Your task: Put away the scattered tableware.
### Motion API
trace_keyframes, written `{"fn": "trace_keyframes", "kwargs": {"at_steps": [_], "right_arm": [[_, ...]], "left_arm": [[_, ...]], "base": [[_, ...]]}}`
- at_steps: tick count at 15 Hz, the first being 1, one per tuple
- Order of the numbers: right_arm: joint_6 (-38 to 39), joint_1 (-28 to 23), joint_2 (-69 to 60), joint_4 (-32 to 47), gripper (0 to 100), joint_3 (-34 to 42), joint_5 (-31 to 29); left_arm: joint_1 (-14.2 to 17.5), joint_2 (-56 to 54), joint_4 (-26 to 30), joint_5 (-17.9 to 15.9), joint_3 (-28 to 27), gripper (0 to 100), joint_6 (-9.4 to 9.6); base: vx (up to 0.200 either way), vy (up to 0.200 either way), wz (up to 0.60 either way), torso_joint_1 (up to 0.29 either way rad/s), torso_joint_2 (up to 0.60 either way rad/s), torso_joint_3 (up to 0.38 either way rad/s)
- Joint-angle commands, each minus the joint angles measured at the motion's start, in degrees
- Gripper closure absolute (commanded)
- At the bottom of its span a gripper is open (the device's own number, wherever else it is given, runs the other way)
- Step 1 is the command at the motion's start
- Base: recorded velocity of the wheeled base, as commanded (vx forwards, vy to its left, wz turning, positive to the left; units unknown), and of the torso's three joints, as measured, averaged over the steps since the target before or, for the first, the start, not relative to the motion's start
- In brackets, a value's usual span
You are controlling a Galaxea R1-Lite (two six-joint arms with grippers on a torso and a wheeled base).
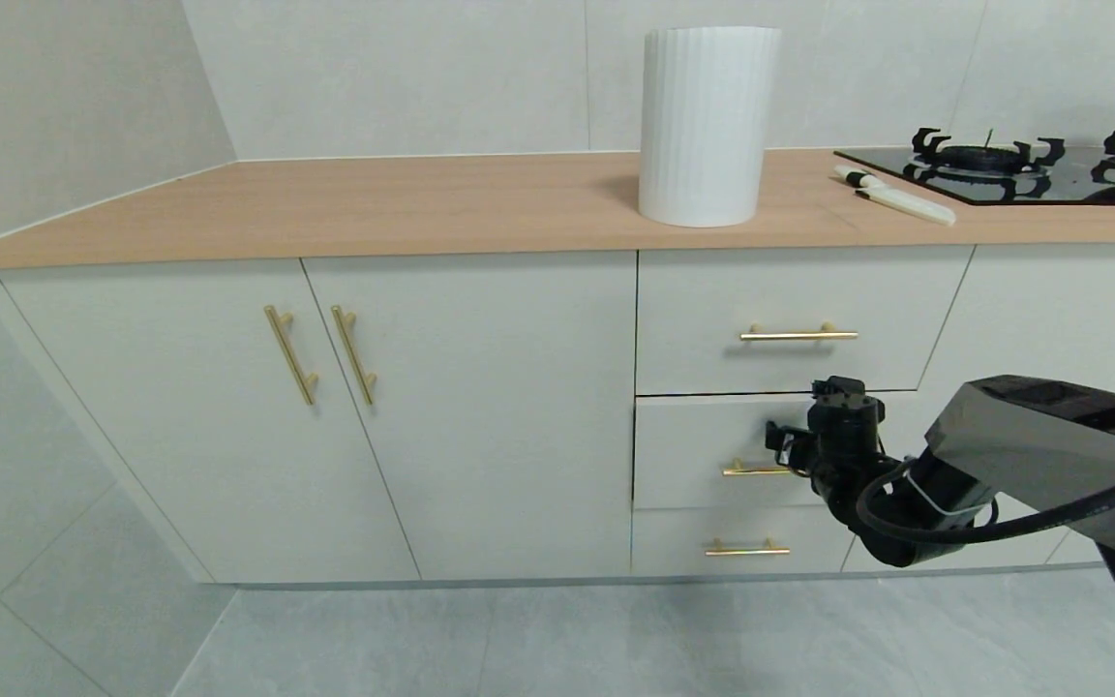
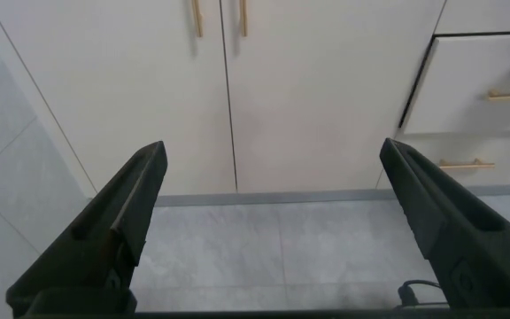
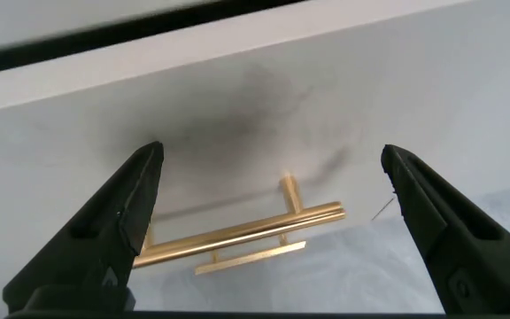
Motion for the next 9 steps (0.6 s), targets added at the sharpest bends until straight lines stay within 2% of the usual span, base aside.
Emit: {"fn": "trace_keyframes", "kwargs": {"at_steps": [1, 9], "right_arm": [[-0.03, -0.44, 1.98, -0.90, 0, -2.38, -1.21], [0.05, -1.84, 2.86, -0.99, 0, -5.37, -2.62]], "left_arm": [[0.01, 0.07, -0.01, 0.00, 0.10, 0, -0.01], [0.01, 0.07, -0.01, 0.00, 0.01, 0, -0.01]], "base": [[0.000, 0.000, 0.00, 0.000, 0.00, 0.000], [0.000, 0.000, 0.00, 0.000, 0.00, 0.000]]}}
